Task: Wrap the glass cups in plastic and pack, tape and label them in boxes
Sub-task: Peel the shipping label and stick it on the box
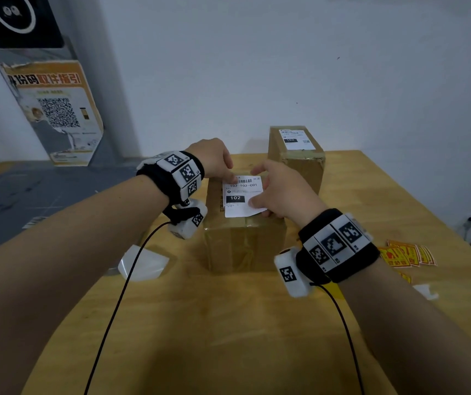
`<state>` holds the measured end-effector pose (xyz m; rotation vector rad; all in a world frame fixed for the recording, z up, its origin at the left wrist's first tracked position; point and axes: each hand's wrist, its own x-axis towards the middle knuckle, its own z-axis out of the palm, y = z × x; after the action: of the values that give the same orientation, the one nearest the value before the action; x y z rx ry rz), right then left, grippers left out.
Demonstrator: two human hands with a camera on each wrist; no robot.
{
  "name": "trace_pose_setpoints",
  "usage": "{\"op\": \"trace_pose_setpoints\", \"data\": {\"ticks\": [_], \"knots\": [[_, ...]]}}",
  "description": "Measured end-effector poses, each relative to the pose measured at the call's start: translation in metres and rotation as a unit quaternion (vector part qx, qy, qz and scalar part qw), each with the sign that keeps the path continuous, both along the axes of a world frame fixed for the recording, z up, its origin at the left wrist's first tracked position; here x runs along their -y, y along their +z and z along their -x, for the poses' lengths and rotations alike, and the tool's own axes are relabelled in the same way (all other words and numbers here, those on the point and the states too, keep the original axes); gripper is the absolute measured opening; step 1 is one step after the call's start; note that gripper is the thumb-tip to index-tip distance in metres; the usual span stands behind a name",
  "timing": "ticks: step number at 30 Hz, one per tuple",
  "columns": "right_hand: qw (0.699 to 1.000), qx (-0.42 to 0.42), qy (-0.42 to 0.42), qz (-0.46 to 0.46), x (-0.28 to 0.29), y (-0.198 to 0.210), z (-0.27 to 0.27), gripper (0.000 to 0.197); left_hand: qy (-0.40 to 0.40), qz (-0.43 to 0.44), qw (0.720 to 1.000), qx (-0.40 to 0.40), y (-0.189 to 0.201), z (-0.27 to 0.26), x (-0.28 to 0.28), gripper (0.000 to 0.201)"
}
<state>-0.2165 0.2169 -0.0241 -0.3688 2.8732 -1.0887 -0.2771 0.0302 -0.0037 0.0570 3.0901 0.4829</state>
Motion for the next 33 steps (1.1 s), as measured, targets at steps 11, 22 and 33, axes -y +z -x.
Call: {"op": "trace_pose_setpoints", "data": {"ticks": [11,22,33], "knots": [[0.992,-0.093,0.058,-0.069,-0.015,-0.023,-0.013,0.026,-0.148,-0.074,0.986,-0.018,-0.02,-0.07,0.008,0.012],[0.987,0.075,0.117,-0.086,-0.028,-0.022,0.014,0.069,-0.178,-0.026,0.983,0.036,-0.037,-0.056,0.027,0.1],[0.958,0.051,0.19,-0.21,-0.018,-0.011,0.028,0.071,-0.142,0.045,0.985,0.086,-0.031,-0.049,0.015,0.1]]}}
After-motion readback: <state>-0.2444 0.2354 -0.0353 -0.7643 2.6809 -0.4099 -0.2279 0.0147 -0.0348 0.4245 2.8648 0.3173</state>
